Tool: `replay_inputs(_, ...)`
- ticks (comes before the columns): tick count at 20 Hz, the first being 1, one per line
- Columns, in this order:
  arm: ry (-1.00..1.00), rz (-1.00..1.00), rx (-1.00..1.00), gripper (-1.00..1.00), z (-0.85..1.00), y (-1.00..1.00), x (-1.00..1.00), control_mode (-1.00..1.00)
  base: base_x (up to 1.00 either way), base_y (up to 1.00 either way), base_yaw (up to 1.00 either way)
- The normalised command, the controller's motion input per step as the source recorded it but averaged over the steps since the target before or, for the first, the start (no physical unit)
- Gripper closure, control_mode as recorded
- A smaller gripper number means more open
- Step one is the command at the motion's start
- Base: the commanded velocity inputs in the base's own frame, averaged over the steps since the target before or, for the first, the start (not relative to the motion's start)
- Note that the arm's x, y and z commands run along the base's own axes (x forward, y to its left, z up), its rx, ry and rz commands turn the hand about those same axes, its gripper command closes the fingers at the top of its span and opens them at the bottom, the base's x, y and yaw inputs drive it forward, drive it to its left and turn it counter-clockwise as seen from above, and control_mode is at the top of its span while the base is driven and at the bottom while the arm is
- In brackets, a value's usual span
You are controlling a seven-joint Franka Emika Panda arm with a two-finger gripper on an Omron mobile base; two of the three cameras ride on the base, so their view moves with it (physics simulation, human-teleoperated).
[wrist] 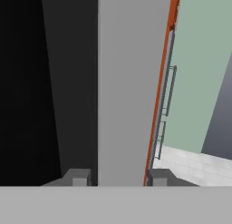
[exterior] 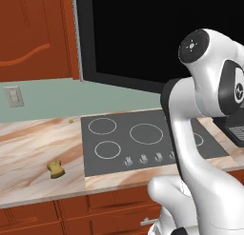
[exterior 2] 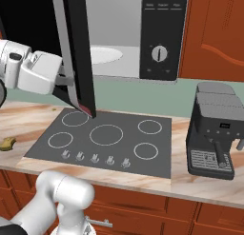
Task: Place the sponge inside the microwave to prepare for sanitizing.
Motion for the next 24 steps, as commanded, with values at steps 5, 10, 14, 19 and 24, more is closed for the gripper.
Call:
replay_inputs(5, 0.00, 0.00, 0.00, -1.00, 0.00, -0.02, -0.01, -1.00, 0.00, 0.00, 0.00)
replay_inputs(10, 0.00, 0.00, 0.00, -1.00, 0.00, 0.00, 0.09, -1.00, 0.00, 0.00, 0.00)
replay_inputs(14, 0.00, 0.02, 0.00, -1.00, 0.01, 0.18, -0.04, -1.00, 0.00, 0.00, 0.00)
replay_inputs(19, -0.02, 0.09, 0.00, -1.00, 0.12, 0.20, -0.33, -1.00, 0.00, 0.00, 0.00)
replay_inputs(24, -0.01, 0.09, 0.00, -1.00, 0.11, 0.03, -0.45, -1.00, 0.00, 0.00, 0.00)
